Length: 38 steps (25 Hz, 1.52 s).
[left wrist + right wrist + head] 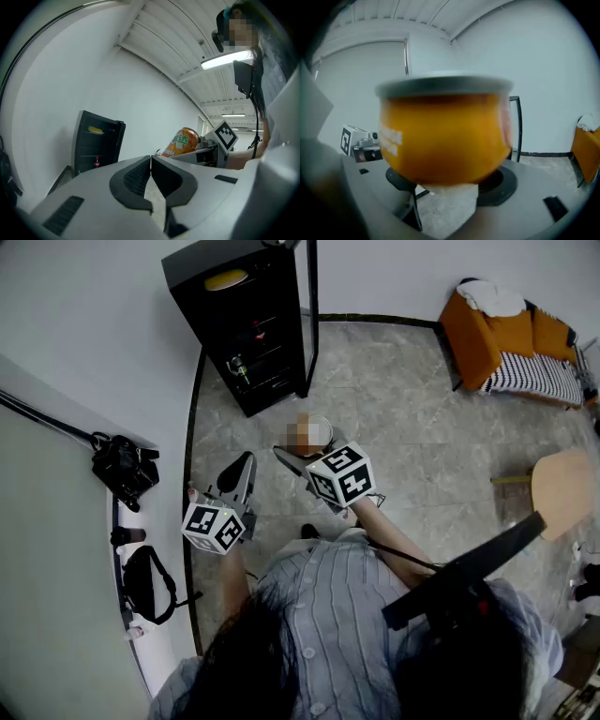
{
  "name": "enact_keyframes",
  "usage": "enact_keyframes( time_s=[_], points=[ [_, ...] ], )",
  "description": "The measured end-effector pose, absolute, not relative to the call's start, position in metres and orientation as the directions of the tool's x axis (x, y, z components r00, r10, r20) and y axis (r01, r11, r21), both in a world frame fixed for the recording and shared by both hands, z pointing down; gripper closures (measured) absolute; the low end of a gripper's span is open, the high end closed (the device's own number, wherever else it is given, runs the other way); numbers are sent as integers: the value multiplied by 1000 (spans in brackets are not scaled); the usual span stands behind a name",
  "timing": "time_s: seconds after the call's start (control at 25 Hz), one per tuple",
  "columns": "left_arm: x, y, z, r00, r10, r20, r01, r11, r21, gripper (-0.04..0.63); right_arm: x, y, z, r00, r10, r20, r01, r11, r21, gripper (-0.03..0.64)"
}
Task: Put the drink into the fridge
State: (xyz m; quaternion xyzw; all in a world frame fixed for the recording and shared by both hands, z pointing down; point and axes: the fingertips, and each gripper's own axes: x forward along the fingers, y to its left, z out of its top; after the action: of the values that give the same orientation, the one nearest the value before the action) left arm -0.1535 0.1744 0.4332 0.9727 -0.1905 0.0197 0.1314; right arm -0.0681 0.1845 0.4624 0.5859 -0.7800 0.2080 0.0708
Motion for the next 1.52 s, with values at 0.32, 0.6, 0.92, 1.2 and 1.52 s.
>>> enact_keyframes(
  time_s=[0.32,0.6,0.92,1.2,1.52],
  points=[
    [-161,159,437,936,-340,87,-351,-901,254,583,-76,173,467,-283,-890,357,-948,204,-244,301],
    [-160,152,441,939,-336,78,-344,-897,277,583,-76,166,470,-283,-883,375,-950,204,-238,301],
    [-149,129,447,928,-362,85,-371,-883,286,583,-68,139,479,-325,-863,388,-937,239,-254,301],
    [-126,83,461,900,-422,110,-434,-848,303,583,-41,84,493,-381,-836,395,-917,288,-276,301],
    [-69,2,453,854,-511,98,-512,-793,329,583,25,-3,489,-436,-799,413,-898,355,-261,301]
  ],
)
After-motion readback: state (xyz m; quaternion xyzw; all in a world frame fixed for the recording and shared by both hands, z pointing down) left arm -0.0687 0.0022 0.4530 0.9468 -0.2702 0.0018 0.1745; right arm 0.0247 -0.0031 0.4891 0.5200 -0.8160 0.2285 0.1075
